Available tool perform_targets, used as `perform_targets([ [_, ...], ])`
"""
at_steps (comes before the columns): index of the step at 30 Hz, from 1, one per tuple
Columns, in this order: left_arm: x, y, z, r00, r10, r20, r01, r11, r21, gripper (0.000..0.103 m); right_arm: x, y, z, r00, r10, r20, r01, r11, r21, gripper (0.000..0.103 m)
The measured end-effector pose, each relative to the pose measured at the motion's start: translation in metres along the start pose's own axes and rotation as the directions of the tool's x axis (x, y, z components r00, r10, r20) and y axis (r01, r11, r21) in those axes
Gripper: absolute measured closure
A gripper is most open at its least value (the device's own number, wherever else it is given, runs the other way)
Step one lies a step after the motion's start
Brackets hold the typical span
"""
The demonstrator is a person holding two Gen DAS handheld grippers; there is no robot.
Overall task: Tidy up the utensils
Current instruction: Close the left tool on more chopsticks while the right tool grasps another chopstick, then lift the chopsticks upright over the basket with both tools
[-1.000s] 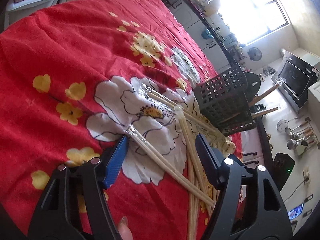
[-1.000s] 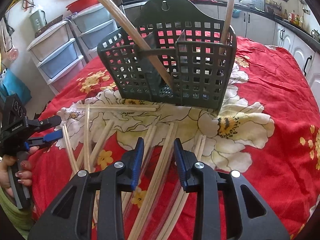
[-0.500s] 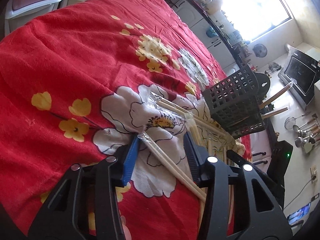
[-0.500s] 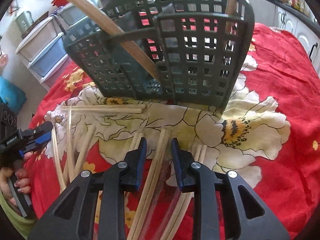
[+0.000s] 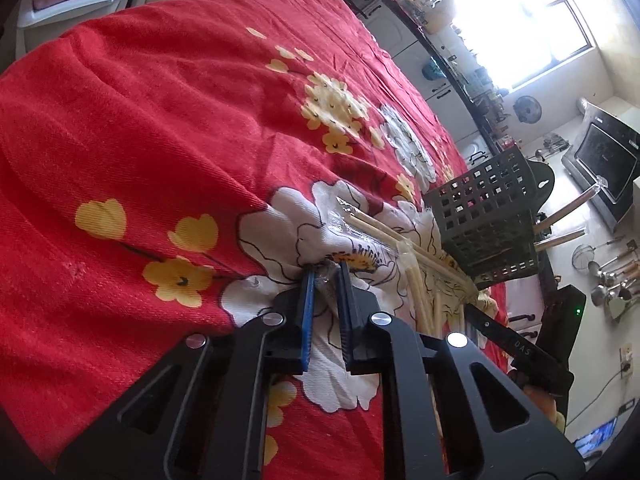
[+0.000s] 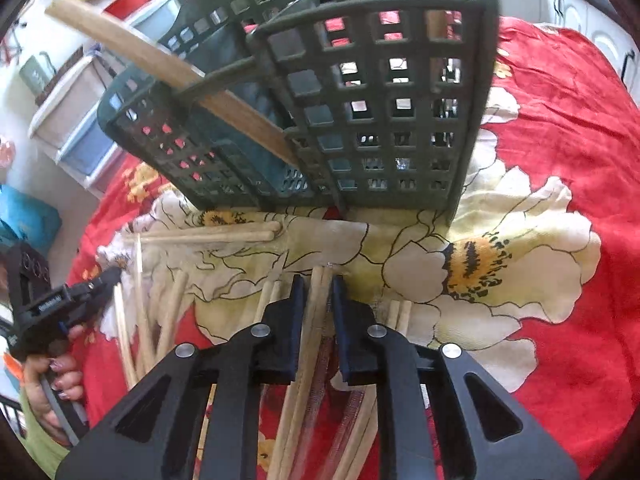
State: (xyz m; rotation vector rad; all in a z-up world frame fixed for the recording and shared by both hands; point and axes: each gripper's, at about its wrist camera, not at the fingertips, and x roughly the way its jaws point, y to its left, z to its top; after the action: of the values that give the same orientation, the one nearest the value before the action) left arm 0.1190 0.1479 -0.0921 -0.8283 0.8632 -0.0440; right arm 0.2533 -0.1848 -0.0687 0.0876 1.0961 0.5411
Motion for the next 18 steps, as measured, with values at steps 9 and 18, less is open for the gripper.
perform_targets([
  [9, -0.004, 0.007, 0.003, 0.998, -0.061, -0.005, 0.061, 0.998, -0.028, 0.098, -0.030, 0.005, -0.003, 0.996, 0.051, 0.078, -0.050, 0.999, -0.021, 0.091],
  [18, -0.048, -0.022, 0.007, 0.989, -0.098, 0.107, 0.090, 0.993, 0.074, 0.100, -0.063, 0.027, -0.006, 0.973, 0.139, 0.187, -0.126, 0.989, -0.078, 0.092],
])
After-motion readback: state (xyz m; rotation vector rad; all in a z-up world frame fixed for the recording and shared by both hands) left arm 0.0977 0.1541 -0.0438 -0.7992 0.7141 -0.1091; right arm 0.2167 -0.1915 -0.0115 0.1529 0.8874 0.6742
